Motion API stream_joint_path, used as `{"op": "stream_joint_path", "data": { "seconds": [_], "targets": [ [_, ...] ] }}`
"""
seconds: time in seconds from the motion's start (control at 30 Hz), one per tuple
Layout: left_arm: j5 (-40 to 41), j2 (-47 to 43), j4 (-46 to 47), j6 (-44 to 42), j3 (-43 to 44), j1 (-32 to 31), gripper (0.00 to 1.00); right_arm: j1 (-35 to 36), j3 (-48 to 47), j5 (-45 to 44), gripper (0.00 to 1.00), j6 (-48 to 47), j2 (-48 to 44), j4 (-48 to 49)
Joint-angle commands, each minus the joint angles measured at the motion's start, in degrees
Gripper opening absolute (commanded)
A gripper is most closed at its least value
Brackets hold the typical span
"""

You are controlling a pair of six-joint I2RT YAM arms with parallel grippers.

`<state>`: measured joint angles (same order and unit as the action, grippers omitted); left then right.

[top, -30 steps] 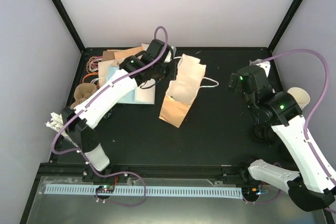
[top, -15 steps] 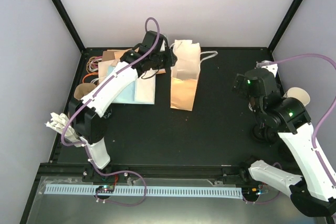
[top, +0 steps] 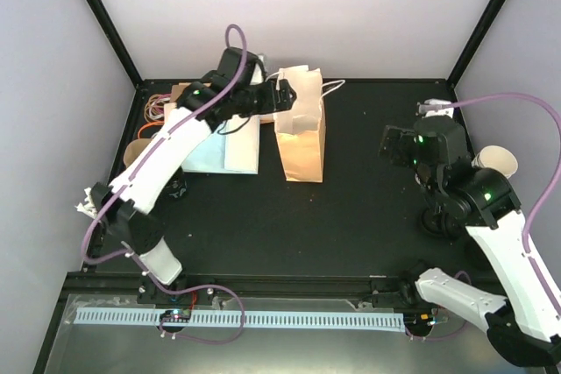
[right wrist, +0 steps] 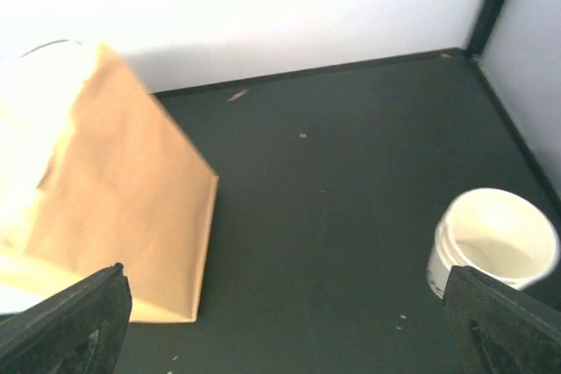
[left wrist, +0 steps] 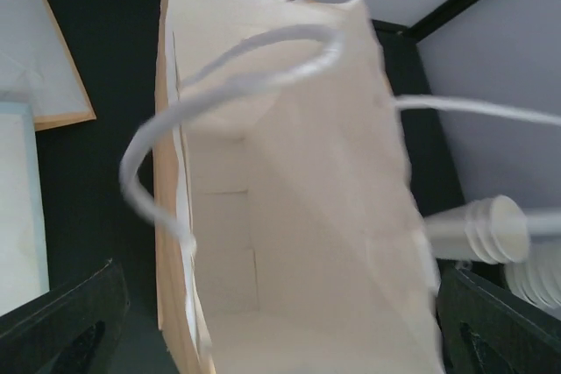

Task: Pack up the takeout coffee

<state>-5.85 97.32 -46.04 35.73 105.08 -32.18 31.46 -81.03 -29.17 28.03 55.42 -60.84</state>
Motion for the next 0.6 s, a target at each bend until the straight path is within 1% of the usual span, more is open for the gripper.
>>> {"op": "stream_joint_path", "data": {
  "seconds": [0.0,0.07,0.17,0.27,0.33,0.4,0.47,0.5,0.57],
  "targets": [
    [-4.07,-9.62,-7.35,-5.04,0.37,-0.33,0.99,0.18,4.61,13.85,1.0,-8.47,-6.53,10.21],
    [-5.42,-13.5,-8.76,-6.57,-1.93,-0.33,0.99,0.18,7.03,18.22,1.0,-9.6,-9.17,14.38],
    [-5.33,-19.71,-9.58,-8.02,-6.36,-0.32,0.99,0.18,8.65,22.15,1.0,-9.49,-11.19,17.15],
    [-2.62,-26.56,-9.88,-9.91,-11.53,0.15,0.99,0.18,8.01,27.05,1.0,-10.02,-10.42,17.4],
    [1.23,-29.77,-12.68,-11.97,-13.18,1.26,0.99,0.18,7.74,31.92,1.0,-10.49,-9.43,17.51],
    [3.91,-30.38,-18.07,-14.08,-13.45,4.02,0.99,0.18,8.09,35.58,1.0,-10.34,-8.82,18.17],
    [3.61,-30.18,-22.47,-15.26,-13.98,9.01,0.99,0.18,9.06,39.32,1.0,-9.49,-8.83,20.16],
    [3.88,-30.33,-23.91,-15.63,-14.76,11.5,0.99,0.18,9.46,41.07,1.0,-8.81,-8.81,21.12],
    [4.93,-31.5,-23.99,-16.03,-17.98,15.97,0.99,0.27,10.35,44.93,1.0,-7.49,-8.55,23.44]
  ]
}}
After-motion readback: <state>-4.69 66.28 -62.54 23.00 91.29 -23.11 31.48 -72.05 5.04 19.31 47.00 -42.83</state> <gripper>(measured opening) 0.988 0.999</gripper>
